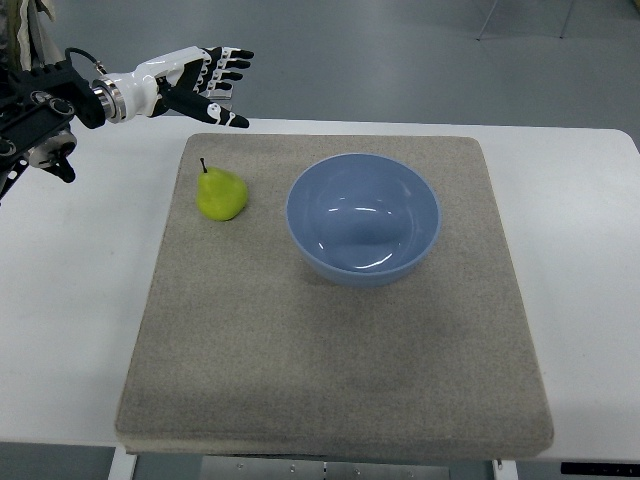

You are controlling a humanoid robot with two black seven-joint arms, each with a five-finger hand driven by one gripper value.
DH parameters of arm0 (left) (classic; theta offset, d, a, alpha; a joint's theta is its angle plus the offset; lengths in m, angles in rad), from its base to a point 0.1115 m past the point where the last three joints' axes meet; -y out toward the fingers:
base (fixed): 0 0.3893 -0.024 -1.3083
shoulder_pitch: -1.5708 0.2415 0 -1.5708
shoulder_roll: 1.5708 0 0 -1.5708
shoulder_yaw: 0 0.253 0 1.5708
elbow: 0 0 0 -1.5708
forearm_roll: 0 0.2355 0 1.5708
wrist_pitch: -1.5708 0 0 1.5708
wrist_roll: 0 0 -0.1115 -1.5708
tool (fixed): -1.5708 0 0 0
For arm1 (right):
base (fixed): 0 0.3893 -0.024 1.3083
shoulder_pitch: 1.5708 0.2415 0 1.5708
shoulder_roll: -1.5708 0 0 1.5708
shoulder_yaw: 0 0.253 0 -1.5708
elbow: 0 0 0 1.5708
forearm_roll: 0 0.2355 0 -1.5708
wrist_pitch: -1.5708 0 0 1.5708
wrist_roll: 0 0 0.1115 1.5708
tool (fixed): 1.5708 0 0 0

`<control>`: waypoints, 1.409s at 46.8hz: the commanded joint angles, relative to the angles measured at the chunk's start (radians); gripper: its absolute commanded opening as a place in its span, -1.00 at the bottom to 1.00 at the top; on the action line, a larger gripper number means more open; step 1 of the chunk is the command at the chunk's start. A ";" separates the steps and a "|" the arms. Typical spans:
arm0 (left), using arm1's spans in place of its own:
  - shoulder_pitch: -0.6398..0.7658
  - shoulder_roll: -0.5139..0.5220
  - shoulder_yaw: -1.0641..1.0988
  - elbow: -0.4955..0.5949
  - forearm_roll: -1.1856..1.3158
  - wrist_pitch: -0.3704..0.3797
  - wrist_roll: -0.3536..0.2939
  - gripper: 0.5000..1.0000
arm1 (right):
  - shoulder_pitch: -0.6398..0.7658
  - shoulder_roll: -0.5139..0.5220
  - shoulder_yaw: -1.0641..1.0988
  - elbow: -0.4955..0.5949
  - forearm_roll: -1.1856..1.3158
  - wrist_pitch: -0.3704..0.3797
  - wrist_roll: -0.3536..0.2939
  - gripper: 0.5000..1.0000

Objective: Place pear in bowl with left hand
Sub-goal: 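Swing the left hand over the green pear, fingers open downward, then lower the left hand around the pear and close its fingers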

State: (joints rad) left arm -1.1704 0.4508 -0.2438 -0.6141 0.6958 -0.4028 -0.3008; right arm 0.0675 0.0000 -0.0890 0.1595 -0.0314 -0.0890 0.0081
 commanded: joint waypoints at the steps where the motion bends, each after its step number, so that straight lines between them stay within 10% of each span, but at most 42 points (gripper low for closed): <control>1: -0.015 0.037 0.000 -0.050 0.100 -0.010 0.000 0.96 | 0.000 0.000 0.000 0.000 0.001 0.000 0.000 0.69; 33: -0.041 0.138 0.024 -0.277 0.721 -0.071 -0.043 0.95 | 0.000 0.000 0.000 0.000 -0.001 0.000 0.000 0.69; 66: -0.035 0.126 0.098 -0.248 0.860 0.001 -0.057 0.91 | 0.000 0.000 0.000 0.000 -0.001 0.000 0.001 0.69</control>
State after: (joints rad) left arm -1.2059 0.5805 -0.1461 -0.8625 1.5533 -0.4034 -0.3575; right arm 0.0675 0.0000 -0.0890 0.1595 -0.0317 -0.0890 0.0079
